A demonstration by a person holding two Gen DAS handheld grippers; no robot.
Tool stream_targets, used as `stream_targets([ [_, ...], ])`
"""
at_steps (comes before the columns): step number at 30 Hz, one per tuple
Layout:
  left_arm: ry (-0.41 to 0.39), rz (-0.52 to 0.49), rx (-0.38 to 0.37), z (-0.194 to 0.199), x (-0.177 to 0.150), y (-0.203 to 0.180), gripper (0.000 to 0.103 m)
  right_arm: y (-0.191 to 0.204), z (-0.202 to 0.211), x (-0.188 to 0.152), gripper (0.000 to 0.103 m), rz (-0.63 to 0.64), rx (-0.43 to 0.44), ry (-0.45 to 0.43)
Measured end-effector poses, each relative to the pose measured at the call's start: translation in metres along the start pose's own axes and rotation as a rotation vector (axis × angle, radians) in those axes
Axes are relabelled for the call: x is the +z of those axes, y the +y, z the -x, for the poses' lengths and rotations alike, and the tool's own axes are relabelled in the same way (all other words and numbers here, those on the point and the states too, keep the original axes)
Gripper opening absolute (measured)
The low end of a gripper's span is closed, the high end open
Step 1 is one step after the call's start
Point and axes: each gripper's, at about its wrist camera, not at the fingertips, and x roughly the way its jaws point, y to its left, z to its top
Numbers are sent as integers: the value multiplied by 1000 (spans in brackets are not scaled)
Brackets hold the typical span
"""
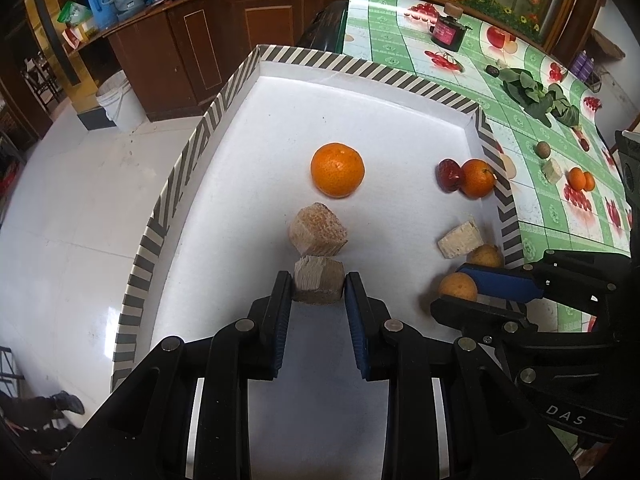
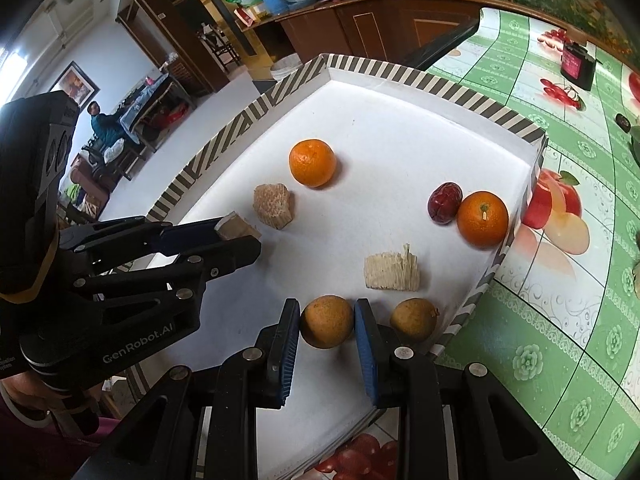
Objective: Organize fruits
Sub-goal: 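Carry the bread cube and kiwi over the white tray, then open both tools to drop the cube and kiwi into the tray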
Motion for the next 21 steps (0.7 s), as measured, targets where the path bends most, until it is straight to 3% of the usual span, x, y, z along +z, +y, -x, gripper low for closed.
stream_targets([
  [9,14,47,-28,-6,2,6,26,13,-8,0,27,69,-44,9],
  [12,18,54,-24,-5,3,7,34,12,-4,0,29,51,-18,3],
  [14,14,62,-25,-4,2,9,47,11,-1,0,30,41,-6,1],
  [21,-1,89,-14,6,3,15,47,3,29,-3,29,30,3,-54],
])
